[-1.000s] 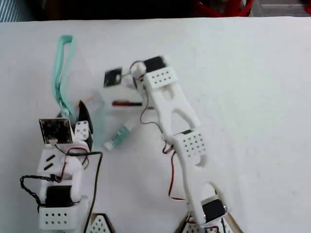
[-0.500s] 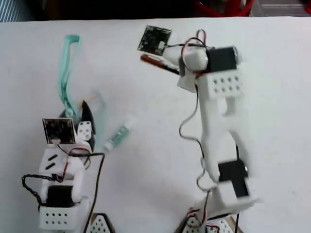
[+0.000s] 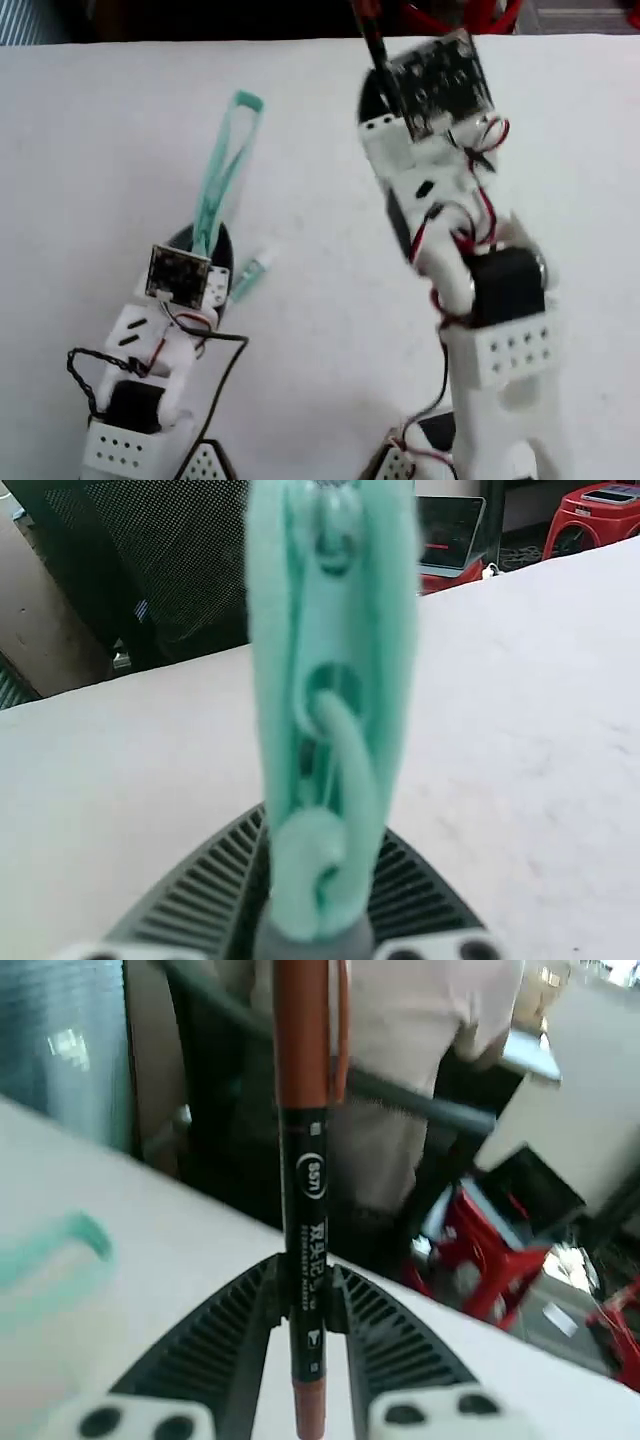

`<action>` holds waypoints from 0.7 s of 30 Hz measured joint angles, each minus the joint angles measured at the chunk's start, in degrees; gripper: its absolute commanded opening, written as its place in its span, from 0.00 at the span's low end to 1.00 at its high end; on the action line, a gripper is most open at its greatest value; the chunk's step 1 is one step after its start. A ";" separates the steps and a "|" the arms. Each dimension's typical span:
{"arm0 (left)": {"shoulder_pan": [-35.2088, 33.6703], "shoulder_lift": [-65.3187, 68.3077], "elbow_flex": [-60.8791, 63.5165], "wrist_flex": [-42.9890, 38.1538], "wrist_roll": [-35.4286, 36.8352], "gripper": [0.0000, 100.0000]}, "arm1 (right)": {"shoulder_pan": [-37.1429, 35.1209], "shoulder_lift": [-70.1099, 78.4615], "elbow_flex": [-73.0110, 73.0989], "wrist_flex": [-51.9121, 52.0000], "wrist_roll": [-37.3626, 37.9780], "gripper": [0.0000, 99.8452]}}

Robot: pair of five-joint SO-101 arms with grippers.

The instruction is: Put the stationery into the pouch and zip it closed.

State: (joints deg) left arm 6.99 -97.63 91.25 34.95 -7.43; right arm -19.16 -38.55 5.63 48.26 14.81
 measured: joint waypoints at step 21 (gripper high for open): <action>-2.90 0.00 -0.18 0.09 0.09 0.03 | -19.16 22.33 0.70 -22.24 -4.75 0.02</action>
State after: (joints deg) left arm 4.09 -97.63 91.08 35.03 -7.34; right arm -38.33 -16.22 6.33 26.02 10.07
